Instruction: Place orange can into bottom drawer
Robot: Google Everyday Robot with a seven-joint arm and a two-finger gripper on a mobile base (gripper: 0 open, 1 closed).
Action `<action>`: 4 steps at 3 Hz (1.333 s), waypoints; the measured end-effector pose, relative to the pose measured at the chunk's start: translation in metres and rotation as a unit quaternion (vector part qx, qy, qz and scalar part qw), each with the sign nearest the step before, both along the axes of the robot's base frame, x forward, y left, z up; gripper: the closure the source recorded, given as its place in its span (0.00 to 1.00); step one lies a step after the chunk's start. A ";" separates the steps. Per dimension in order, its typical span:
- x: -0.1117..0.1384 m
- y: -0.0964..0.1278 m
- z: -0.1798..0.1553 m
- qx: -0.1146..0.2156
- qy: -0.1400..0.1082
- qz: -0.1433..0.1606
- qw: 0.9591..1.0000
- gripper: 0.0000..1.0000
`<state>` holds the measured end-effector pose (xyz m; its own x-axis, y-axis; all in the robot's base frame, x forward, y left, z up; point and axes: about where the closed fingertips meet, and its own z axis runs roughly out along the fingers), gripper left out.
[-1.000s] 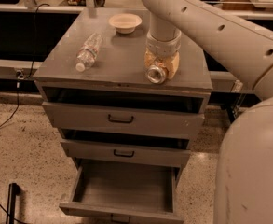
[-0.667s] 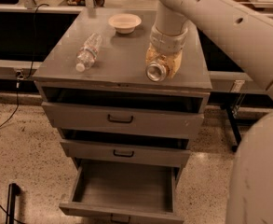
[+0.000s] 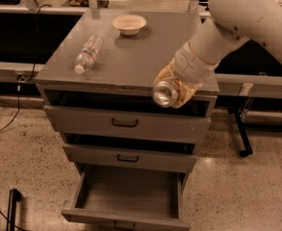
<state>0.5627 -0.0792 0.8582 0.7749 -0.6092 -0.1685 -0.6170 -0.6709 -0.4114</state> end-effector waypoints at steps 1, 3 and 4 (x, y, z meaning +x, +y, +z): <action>-0.008 -0.014 -0.008 0.008 0.013 -0.016 1.000 1.00; -0.042 0.007 -0.078 0.132 0.077 -0.136 0.979 1.00; -0.078 0.004 -0.132 0.170 0.099 -0.207 0.958 1.00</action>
Offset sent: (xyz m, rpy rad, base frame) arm 0.0022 -0.0071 -0.0889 0.2539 0.1481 -0.2234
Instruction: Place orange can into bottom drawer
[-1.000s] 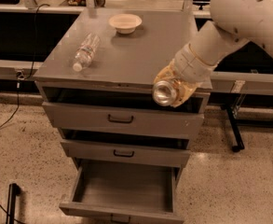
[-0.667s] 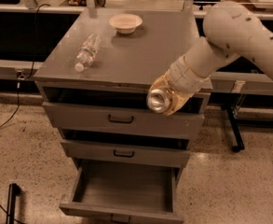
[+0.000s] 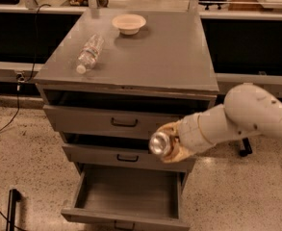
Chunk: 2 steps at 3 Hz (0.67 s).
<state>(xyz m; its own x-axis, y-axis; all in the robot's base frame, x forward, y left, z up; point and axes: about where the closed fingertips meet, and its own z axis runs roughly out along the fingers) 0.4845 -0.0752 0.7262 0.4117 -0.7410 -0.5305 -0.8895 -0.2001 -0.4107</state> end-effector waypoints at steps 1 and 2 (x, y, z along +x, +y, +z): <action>-0.012 0.000 -0.026 -0.005 0.001 -0.014 1.000 1.00; -0.010 0.011 -0.033 0.028 0.019 -0.013 0.999 1.00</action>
Offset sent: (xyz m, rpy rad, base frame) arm 0.0075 0.0295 -0.1384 0.3570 0.2376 -0.1161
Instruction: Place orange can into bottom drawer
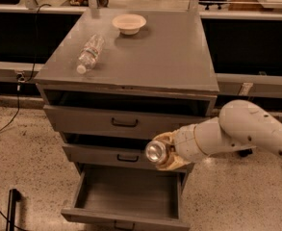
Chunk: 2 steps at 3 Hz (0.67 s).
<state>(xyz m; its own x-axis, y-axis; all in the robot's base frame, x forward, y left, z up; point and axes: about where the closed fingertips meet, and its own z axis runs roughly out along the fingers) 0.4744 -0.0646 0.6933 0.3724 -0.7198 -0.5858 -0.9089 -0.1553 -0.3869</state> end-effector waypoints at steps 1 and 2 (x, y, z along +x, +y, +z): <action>-0.013 0.012 -0.074 0.082 0.052 -0.044 0.994 1.00; -0.021 0.018 -0.144 0.140 0.078 -0.092 0.983 1.00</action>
Offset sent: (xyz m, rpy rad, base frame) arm -0.0357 0.0280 -0.2901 0.5299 0.3372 -0.3358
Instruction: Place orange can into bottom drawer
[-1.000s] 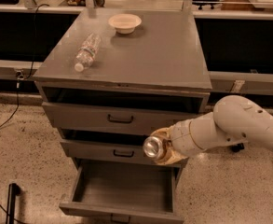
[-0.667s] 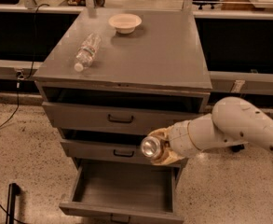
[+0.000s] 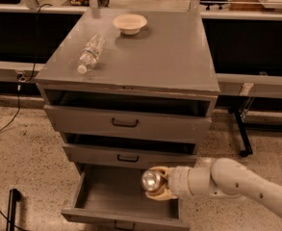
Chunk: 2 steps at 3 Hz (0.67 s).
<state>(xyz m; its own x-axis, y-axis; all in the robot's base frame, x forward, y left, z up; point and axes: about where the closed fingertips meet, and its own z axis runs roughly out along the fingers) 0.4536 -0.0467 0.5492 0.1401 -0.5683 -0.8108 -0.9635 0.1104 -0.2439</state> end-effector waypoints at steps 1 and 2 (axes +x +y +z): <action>0.001 0.003 -0.053 0.063 0.026 -0.022 0.997 1.00; -0.012 0.017 -0.085 0.096 0.058 -0.023 0.993 1.00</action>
Offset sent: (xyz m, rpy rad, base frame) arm 0.0014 0.0029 -0.0522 0.1240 0.0516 -0.0438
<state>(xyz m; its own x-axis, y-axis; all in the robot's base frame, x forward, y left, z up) 0.4420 -0.0292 0.4642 0.0179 -0.4056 -0.9139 -0.9767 0.1883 -0.1027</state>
